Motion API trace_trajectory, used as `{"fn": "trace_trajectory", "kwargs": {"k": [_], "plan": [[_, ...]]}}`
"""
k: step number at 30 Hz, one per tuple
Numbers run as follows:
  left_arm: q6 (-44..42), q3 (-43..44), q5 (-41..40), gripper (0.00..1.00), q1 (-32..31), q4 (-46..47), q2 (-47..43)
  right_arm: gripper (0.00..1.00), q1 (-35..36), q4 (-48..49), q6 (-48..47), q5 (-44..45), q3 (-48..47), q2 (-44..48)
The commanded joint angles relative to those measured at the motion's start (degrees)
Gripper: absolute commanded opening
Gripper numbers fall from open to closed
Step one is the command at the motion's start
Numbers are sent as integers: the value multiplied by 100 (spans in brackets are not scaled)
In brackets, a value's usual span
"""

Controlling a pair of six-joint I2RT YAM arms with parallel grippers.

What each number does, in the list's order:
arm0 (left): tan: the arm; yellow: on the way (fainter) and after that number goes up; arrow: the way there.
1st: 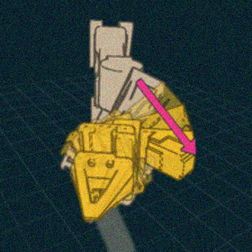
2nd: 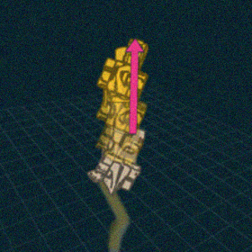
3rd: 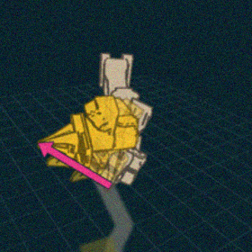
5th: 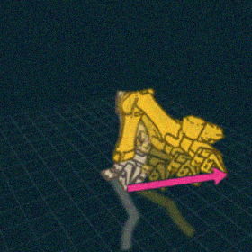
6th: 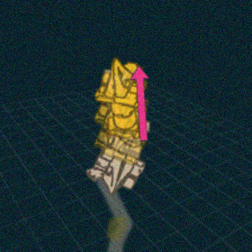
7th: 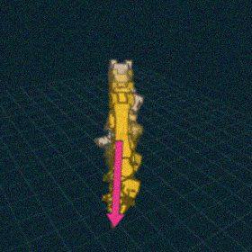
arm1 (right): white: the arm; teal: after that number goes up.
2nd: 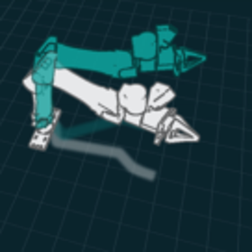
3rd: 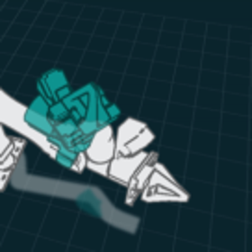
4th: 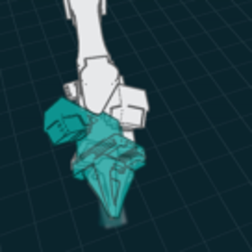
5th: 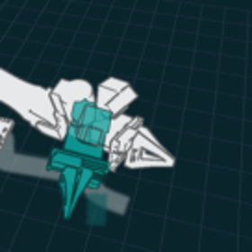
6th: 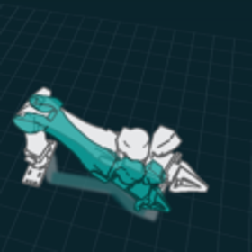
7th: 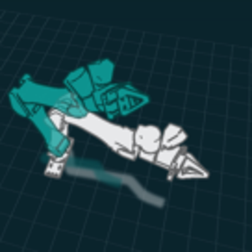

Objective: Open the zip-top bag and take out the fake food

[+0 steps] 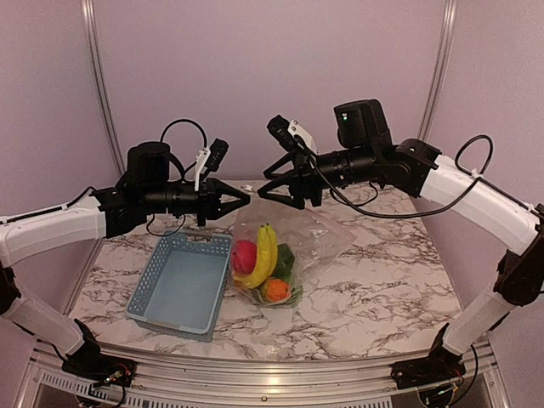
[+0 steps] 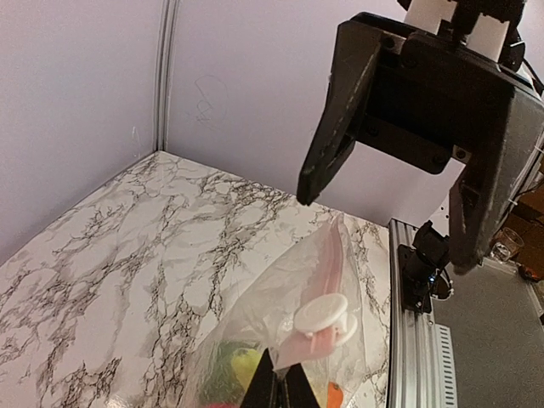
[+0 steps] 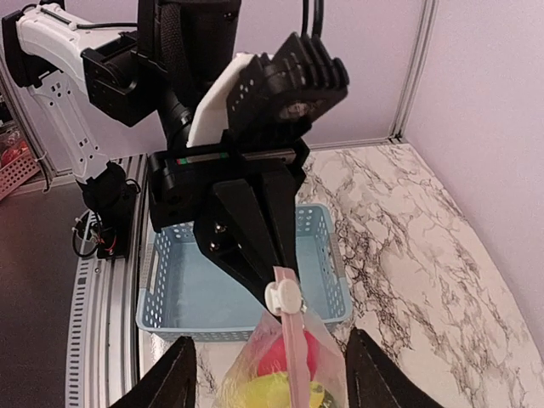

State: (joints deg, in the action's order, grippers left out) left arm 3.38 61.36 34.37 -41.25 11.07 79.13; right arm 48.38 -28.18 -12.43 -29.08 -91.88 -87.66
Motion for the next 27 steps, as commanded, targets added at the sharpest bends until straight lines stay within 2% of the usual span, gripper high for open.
{"fn": "trace_trajectory", "kwargs": {"k": [1,10,21,27], "plan": [[271,389,-158,0,-23,-388,206,56,274,-65,-183,442,-491,-387],[279,305,-159,0,-32,-357,112,48,365,-170,-369,907,-797,-742],[329,389,-178,0,-32,-529,166,18,349,-226,-454,1201,-787,-770],[353,438,-151,0,-23,-545,232,8,300,-286,-391,1238,-739,-772]]}}
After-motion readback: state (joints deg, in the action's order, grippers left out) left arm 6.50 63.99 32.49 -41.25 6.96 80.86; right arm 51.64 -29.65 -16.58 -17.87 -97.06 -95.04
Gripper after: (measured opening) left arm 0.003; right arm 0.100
